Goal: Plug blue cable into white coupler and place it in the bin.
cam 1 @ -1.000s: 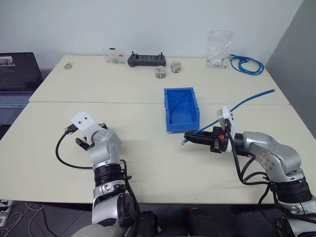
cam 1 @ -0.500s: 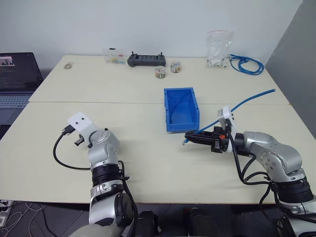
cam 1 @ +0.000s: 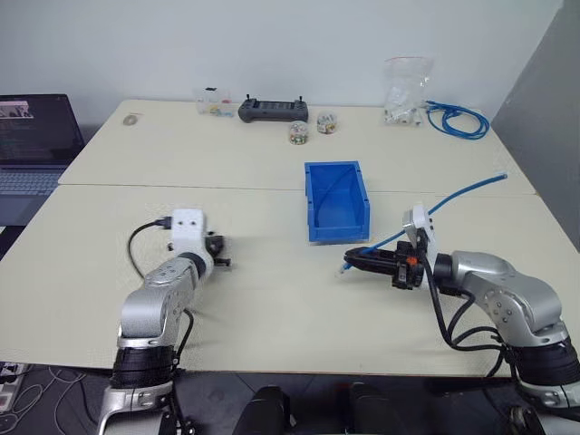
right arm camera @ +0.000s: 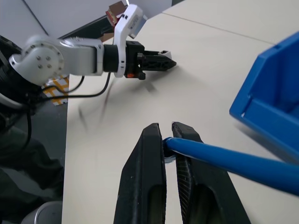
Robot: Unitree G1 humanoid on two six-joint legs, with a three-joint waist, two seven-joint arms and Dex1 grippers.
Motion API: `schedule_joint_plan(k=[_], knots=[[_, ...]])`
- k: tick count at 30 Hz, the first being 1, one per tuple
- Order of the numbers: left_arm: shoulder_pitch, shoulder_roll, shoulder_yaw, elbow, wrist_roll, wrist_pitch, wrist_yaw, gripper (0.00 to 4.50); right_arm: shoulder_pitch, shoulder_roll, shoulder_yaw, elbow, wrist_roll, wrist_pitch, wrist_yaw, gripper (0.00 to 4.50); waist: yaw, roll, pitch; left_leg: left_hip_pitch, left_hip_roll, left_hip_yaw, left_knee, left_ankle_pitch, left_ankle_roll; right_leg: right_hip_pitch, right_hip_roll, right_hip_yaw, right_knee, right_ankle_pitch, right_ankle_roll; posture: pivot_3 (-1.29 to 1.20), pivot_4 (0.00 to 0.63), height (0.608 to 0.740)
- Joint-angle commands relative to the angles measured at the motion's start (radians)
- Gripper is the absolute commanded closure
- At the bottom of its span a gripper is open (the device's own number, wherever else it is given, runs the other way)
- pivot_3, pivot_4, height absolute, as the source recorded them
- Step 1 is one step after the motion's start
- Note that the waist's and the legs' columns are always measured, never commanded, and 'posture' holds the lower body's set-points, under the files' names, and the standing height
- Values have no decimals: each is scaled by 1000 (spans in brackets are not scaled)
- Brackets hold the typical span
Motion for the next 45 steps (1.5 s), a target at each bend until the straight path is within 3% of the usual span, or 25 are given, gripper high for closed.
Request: schedule_joint_plan(k=[1, 6, 14, 22, 31, 45], knots=[[-53, 130, -178, -80, -30, -49, -342, 3564, 52, -16, -39, -99, 5, -7, -37, 4473, -2, 1, 0, 0, 0, 0, 0, 0, 0, 0, 0, 0, 0, 0, 0, 0, 150, 740], [-157, 210, -387, -48, 24, -226, -679, 3565, 107, -14, -18, -152, -16, -22, -74, 4473, -7, 1, 0, 1, 1, 1, -1, -1, 2, 0, 1, 0, 0, -1, -1, 0, 150, 740], [-333, 147, -605, 236, 212, -539, -957, 3565, 113, 14, 32, -177, -99, -84, -128, 4473, -8, 1, 0, 1, 1, 1, 0, -2, 5, 0, 1, 0, 0, -1, -1, 0, 150, 740], [-367, 75, -614, 395, 298, -639, -1005, 3565, 55, 39, 111, -164, -178, -144, -122, 4474, -2, 2, -1, 1, -1, 0, 1, -2, 6, 2, 1, 0, 0, -3, 2, 0, 150, 740], [-344, 68, -590, 393, 317, -649, -1044, 3571, -42, 77, 251, -58, -285, -229, -60, 4474, -3, 2, -2, 2, -1, -1, 1, -2, 6, 2, 1, -1, 0, -2, 1, 0, 150, 740], [-329, 73, -575, 388, 334, -650, -1060, 3572, -83, 103, 309, 49, -378, -322, 9, 4474, -9, 3, -2, 3, -1, -1, 1, -2, 6, 2, 1, 0, 2, -1, -1, 0, 150, 740]])
